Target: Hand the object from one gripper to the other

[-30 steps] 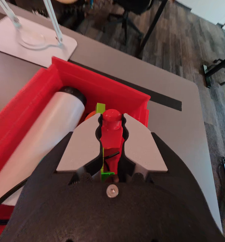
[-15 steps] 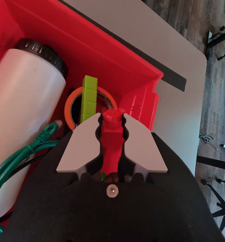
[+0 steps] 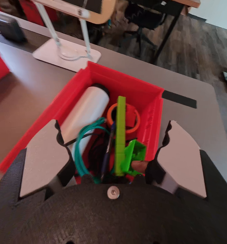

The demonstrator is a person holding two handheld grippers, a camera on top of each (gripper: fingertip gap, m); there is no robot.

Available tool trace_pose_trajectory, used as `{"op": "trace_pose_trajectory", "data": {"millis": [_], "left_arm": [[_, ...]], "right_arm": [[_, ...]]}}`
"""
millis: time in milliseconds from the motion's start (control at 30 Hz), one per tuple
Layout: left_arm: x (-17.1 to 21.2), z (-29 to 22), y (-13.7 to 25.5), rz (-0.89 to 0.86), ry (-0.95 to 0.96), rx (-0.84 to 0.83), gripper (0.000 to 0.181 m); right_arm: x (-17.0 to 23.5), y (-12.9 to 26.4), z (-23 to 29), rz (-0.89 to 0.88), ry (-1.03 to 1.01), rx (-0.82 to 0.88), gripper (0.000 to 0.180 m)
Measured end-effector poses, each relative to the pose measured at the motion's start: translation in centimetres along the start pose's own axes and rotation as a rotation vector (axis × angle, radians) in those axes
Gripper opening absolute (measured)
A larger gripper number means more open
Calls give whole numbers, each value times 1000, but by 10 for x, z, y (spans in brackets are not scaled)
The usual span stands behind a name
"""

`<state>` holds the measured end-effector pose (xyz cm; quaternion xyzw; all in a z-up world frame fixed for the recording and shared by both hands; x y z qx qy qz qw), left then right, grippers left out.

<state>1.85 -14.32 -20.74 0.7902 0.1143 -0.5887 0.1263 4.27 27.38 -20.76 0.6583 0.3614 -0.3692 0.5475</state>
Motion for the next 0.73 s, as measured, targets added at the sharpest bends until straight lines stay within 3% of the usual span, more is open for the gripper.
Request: {"op": "trace_pose_trajectory", "data": {"millis": [167,267,367,500,633,733], "left_arm": [[-1,31,16,73,-40,-105,138],[-4,55,19,201,-146,-211,114],[-8,85,14,418,-271,-318,103],[-5,115,-17,673,-248,-262,98],[14,143,-54,789,-95,-240,82],[33,139,-69,887,-165,-163,76]], "right_arm": [[25,62,48,-181,-118,-204,146],[34,94,73,-318,-209,-349,145],[43,114,89,-366,-226,-437,145],[49,124,95,-372,-188,-462,145],[50,126,85,-377,-201,-418,142],[50,128,79,-386,-222,-409,140]]}}
Point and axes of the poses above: each gripper's, where its closed fingertips meet, y back along the fingers, x out of its underside, z = x × y across the jaws, the point moved 6 cm from there along y, back along the fingers, and after that the axes turned 2 degrees about -z, right-handed, at the moved point
